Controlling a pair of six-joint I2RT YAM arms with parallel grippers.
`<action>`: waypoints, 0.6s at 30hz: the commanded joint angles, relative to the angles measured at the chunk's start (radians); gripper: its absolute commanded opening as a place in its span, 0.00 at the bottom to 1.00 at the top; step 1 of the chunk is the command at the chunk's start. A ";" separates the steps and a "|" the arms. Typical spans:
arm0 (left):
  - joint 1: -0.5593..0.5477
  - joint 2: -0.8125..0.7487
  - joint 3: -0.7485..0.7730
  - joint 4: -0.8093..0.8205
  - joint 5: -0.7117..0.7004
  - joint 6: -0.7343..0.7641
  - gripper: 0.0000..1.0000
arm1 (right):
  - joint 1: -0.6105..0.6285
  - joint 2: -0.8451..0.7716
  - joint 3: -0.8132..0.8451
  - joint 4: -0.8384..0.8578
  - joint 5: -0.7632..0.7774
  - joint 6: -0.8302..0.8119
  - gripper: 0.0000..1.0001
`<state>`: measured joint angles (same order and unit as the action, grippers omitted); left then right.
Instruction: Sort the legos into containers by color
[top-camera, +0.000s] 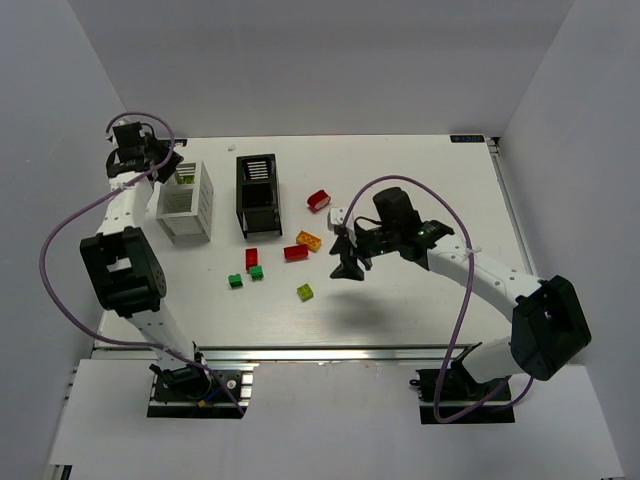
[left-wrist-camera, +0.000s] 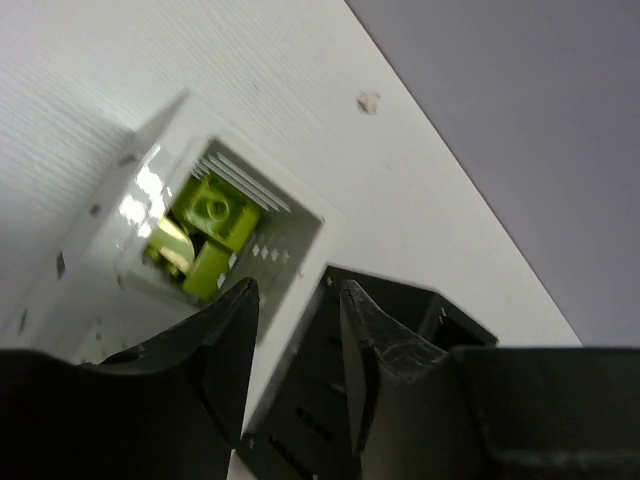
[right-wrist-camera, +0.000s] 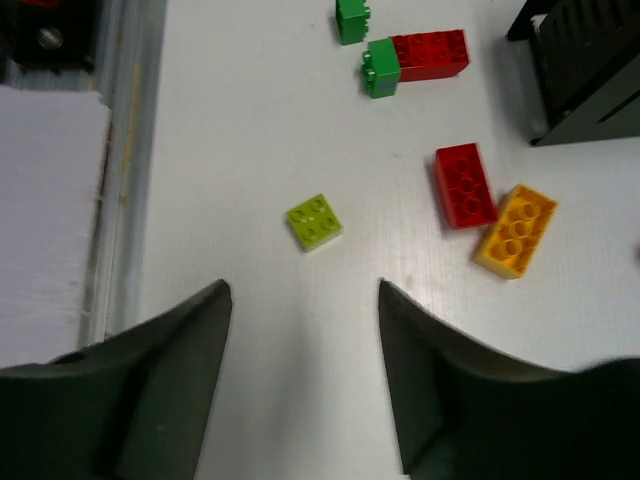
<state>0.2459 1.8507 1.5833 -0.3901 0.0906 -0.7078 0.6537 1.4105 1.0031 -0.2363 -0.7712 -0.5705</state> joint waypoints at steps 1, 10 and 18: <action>0.001 -0.183 -0.069 0.033 0.096 0.021 0.48 | -0.014 -0.031 0.005 0.032 0.047 0.027 0.71; -0.143 -0.600 -0.433 0.023 0.181 0.034 0.68 | -0.256 0.025 0.040 0.079 0.001 0.222 0.89; -0.424 -0.876 -0.705 -0.044 0.117 -0.033 0.76 | -0.379 0.062 0.097 -0.089 0.023 0.207 0.80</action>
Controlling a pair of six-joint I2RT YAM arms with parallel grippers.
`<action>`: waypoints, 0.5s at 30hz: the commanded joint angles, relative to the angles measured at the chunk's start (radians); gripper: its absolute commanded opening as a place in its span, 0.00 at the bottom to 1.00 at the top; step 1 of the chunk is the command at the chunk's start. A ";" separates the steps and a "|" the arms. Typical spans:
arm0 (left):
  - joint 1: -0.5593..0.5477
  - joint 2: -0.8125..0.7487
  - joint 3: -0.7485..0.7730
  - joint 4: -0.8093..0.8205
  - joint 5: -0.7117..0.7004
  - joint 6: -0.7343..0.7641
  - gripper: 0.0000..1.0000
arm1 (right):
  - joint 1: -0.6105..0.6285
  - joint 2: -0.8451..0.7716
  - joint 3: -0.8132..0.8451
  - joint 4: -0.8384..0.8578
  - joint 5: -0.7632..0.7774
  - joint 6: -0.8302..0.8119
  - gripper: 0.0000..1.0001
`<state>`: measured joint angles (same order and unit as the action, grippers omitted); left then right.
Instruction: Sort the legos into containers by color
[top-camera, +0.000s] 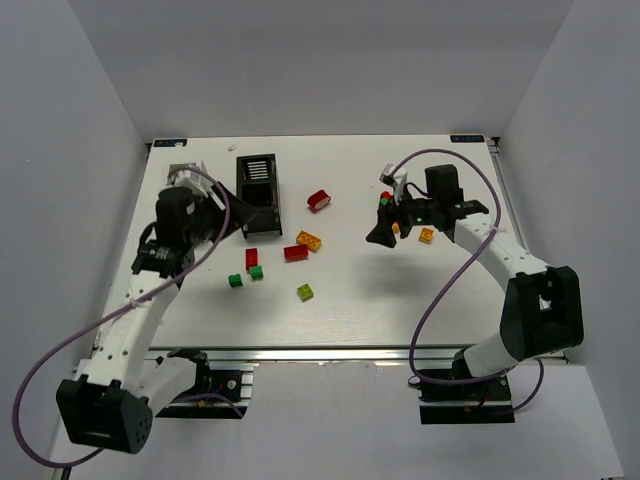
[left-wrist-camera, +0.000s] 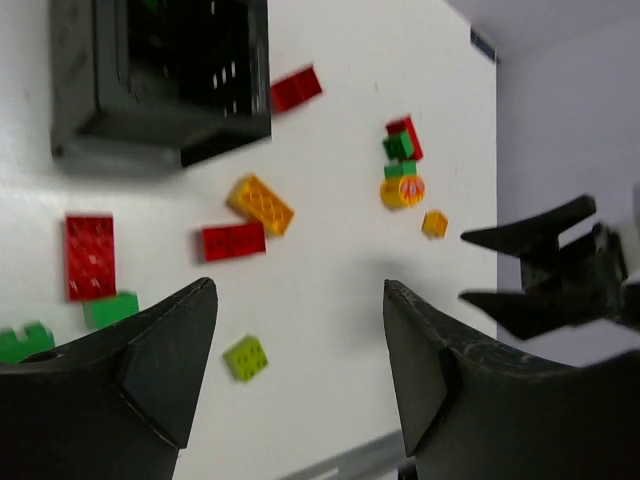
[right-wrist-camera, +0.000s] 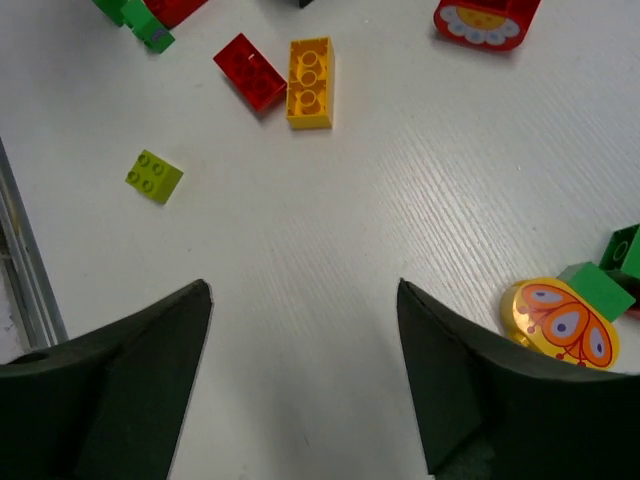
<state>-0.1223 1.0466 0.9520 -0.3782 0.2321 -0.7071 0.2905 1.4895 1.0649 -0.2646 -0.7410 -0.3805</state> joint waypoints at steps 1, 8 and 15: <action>-0.104 -0.091 -0.097 -0.065 -0.036 -0.057 0.77 | -0.022 -0.017 0.033 -0.070 -0.006 0.023 0.74; -0.388 -0.140 -0.239 -0.122 -0.210 -0.205 0.80 | -0.040 -0.029 -0.002 -0.105 -0.012 0.089 0.57; -0.629 0.070 -0.207 -0.140 -0.401 -0.296 0.81 | -0.040 -0.078 -0.029 -0.133 -0.003 0.062 0.62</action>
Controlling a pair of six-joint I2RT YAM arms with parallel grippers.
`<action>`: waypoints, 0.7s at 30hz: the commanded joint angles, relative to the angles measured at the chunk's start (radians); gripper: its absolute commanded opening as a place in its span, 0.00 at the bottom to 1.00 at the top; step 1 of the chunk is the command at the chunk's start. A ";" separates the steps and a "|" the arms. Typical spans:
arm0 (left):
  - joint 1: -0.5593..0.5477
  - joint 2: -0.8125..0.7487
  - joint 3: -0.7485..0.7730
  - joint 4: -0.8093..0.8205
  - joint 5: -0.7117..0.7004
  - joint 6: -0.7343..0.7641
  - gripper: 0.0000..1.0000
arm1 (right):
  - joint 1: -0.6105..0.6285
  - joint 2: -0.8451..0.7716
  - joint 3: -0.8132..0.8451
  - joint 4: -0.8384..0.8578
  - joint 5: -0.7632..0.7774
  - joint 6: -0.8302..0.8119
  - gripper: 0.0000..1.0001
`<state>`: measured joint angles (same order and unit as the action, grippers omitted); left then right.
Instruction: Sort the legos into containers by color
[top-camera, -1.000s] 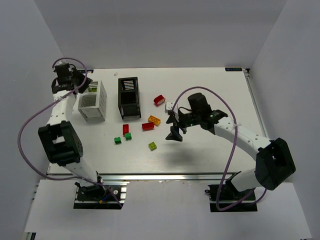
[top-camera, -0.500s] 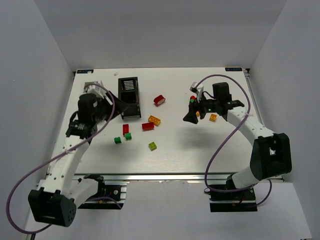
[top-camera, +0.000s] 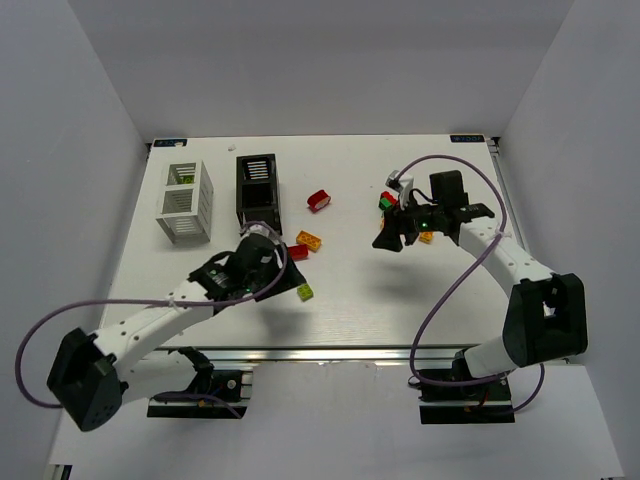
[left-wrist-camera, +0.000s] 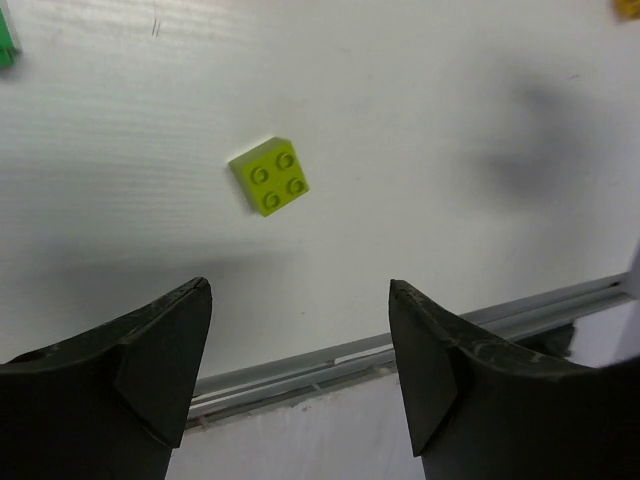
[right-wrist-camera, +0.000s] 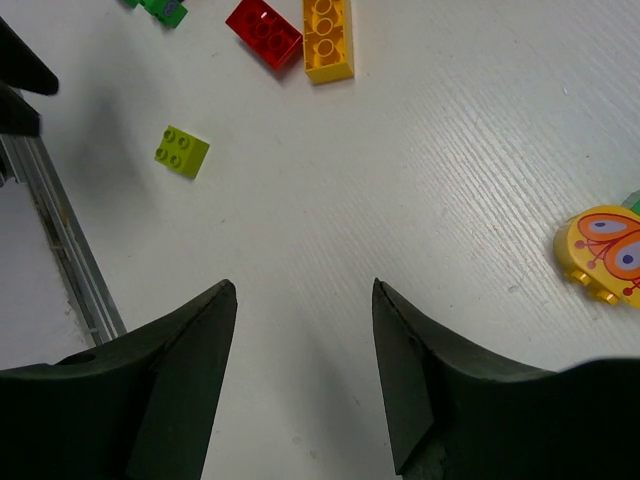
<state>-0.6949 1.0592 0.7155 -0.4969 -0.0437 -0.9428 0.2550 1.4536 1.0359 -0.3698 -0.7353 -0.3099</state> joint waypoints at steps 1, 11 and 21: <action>-0.069 0.086 0.041 -0.026 -0.142 -0.065 0.81 | -0.005 -0.045 -0.007 -0.030 -0.007 -0.014 0.62; -0.121 0.445 0.234 -0.078 -0.202 -0.088 0.82 | -0.007 -0.081 -0.039 -0.026 -0.006 -0.024 0.63; -0.126 0.573 0.297 -0.088 -0.180 -0.090 0.80 | -0.007 -0.079 -0.056 -0.021 -0.006 -0.024 0.63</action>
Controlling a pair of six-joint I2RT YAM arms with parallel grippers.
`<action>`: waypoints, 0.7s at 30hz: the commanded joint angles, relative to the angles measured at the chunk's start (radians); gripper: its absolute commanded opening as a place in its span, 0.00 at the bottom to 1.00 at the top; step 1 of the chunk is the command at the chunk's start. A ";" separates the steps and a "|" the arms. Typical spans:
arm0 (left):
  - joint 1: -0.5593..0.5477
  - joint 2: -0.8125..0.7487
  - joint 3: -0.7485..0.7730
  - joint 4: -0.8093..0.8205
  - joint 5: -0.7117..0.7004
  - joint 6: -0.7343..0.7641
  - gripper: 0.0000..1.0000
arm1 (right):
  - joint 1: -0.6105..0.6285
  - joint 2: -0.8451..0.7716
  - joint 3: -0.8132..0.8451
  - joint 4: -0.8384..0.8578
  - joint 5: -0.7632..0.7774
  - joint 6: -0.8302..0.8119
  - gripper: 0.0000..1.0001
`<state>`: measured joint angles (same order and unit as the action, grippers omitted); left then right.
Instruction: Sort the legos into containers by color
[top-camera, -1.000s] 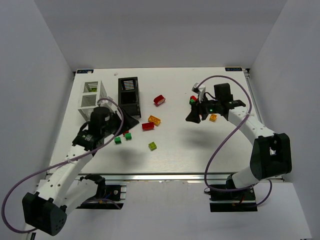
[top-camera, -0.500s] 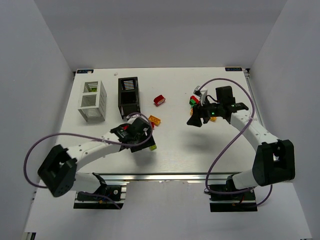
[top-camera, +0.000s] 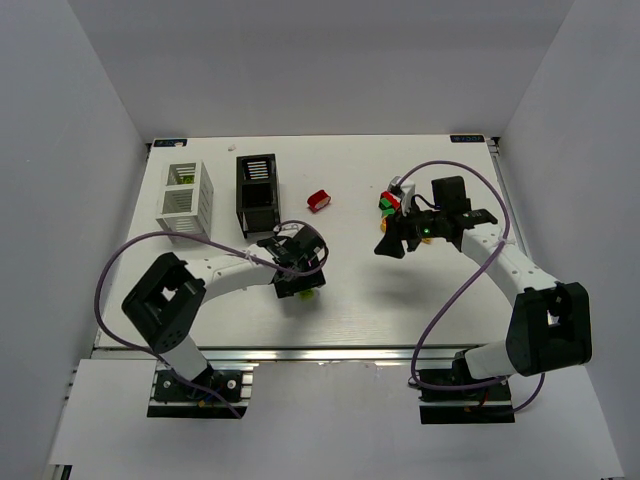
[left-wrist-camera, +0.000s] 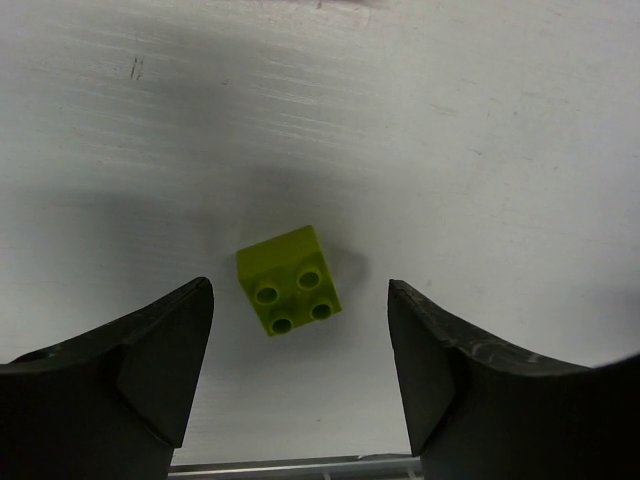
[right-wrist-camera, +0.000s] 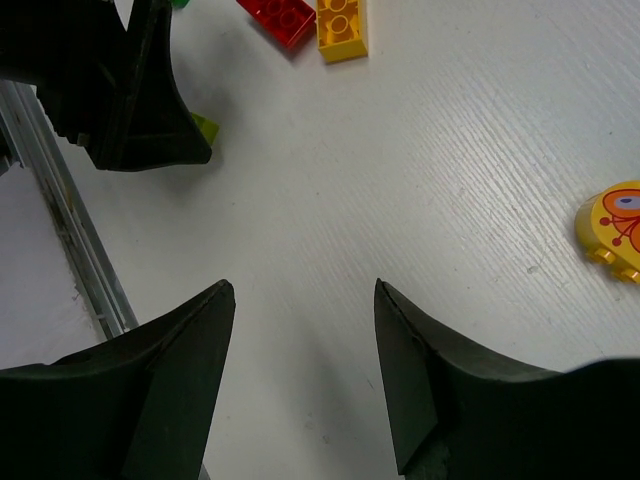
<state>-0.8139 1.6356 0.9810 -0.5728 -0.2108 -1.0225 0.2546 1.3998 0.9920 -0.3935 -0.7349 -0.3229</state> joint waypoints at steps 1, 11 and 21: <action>-0.008 0.004 0.033 -0.012 -0.015 -0.010 0.79 | -0.006 -0.024 -0.010 0.002 -0.006 -0.013 0.63; -0.010 0.073 0.068 -0.016 -0.006 0.002 0.68 | -0.008 -0.002 -0.003 0.002 -0.014 -0.016 0.63; -0.008 0.076 0.073 -0.039 -0.019 0.013 0.39 | -0.006 -0.001 -0.009 0.002 -0.014 -0.022 0.63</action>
<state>-0.8165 1.7252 1.0355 -0.5941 -0.2100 -1.0172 0.2543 1.4002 0.9836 -0.3946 -0.7353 -0.3264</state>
